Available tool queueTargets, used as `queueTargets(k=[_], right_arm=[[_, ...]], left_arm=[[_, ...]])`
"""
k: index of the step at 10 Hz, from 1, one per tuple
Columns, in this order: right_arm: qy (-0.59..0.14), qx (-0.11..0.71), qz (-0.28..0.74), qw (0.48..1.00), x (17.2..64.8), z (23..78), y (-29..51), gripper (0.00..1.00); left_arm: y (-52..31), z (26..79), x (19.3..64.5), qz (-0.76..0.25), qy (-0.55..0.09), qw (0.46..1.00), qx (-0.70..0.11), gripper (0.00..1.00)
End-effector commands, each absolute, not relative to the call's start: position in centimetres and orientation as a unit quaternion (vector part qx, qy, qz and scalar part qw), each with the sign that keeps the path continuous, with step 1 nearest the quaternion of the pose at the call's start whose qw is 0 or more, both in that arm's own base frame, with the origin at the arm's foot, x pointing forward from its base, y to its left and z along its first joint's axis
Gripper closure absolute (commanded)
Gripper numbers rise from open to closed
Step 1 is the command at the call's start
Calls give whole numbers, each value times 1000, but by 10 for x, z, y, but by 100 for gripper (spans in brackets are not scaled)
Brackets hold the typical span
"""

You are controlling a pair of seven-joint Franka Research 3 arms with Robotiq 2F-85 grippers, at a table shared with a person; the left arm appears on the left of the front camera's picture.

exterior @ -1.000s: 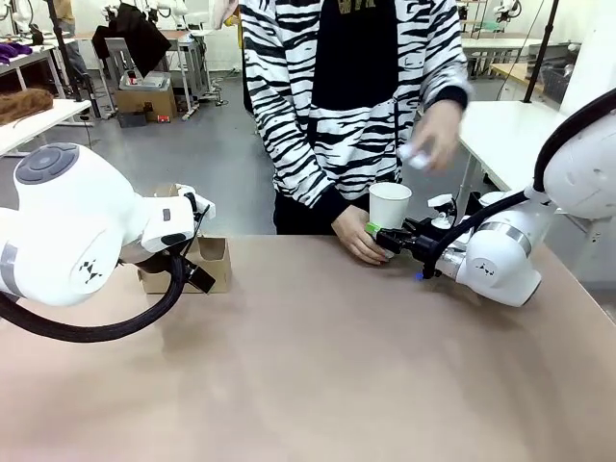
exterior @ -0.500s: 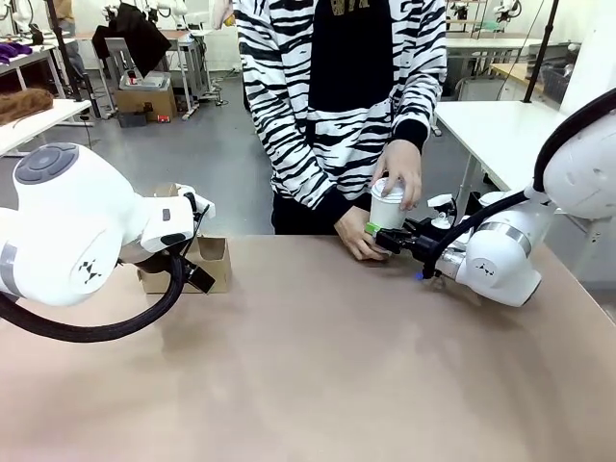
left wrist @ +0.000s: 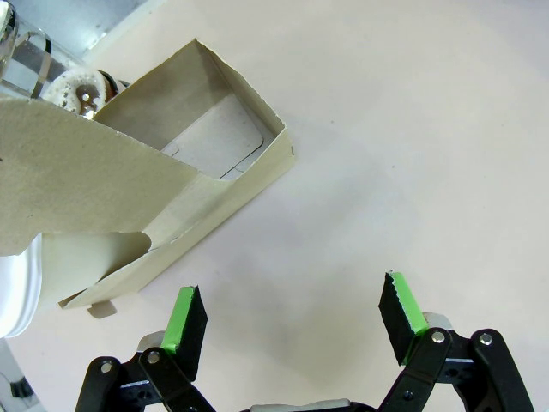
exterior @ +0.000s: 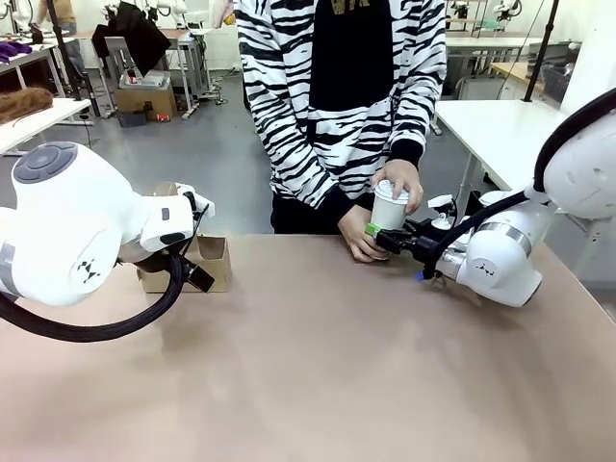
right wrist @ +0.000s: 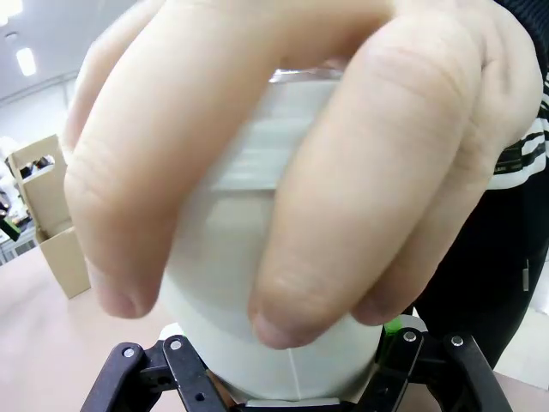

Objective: Pour a drink into a cup and package it in a carrier.
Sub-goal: When a person places the Paper Cup Lid on the 600 ml Paper Cup , lift the 600 ml Paper Cup.

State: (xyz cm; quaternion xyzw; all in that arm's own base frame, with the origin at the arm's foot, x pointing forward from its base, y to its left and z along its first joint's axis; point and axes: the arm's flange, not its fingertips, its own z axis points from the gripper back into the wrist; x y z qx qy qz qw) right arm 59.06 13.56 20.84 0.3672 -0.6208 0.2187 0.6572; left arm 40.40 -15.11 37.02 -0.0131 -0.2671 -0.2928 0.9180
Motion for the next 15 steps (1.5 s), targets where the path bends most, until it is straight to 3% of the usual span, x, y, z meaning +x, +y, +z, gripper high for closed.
queueTargets(k=[1,15], right_arm=[[-618,371,214,659,593,215,138,19],[-618,371,214,659,593,215,138,19]], left_arm=[[-151,371,404,-293,-267,918,-14,0],[-151,371,404,-293,-267,918,-14,0]])
